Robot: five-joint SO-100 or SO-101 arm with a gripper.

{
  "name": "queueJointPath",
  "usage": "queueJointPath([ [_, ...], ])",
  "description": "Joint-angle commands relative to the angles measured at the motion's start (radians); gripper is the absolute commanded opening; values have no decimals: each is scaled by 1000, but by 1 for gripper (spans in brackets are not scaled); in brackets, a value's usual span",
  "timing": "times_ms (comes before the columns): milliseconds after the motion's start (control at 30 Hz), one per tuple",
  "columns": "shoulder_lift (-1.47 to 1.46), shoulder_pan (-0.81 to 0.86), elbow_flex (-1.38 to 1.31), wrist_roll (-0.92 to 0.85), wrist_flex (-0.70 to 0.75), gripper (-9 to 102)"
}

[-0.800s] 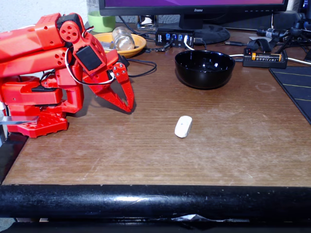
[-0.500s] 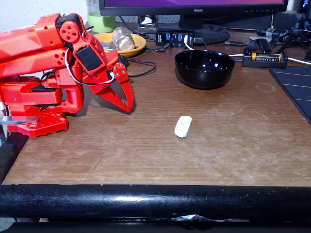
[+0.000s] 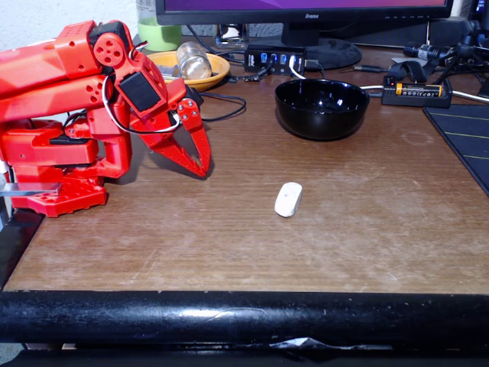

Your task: Ramasse la gomme et mets-la dans le bol.

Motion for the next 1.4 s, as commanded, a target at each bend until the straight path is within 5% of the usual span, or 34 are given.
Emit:
queueJointPath([
  [0, -8, -2, 23, 6, -8, -6],
  [1033, -8, -5, 21, -23, -9, -5],
  [1367, -209, 14, -183, -123, -83, -5],
])
